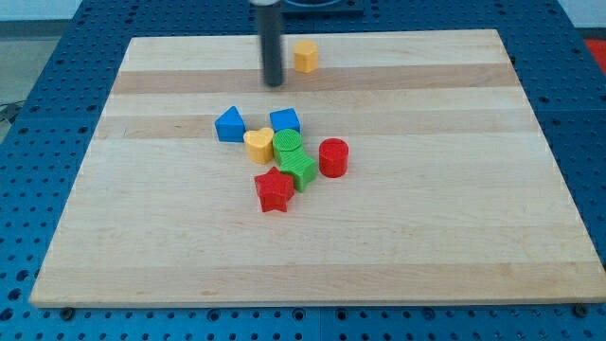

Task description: Put the blue triangle to the left side green star

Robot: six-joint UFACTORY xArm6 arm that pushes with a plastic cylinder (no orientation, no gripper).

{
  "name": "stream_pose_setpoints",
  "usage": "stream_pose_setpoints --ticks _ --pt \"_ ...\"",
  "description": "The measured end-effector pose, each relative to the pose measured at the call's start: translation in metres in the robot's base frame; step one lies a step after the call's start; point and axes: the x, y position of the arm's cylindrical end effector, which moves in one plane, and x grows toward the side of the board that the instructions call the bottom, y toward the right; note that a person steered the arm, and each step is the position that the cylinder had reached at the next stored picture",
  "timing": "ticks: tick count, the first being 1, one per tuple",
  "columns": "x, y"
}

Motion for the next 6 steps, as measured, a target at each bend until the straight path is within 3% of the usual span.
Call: stream_pose_setpoints --ticks 3,4,6 --pt "0.037 -0.027" --pt "0.100 -0.027" --pt "0.161 -0.027"
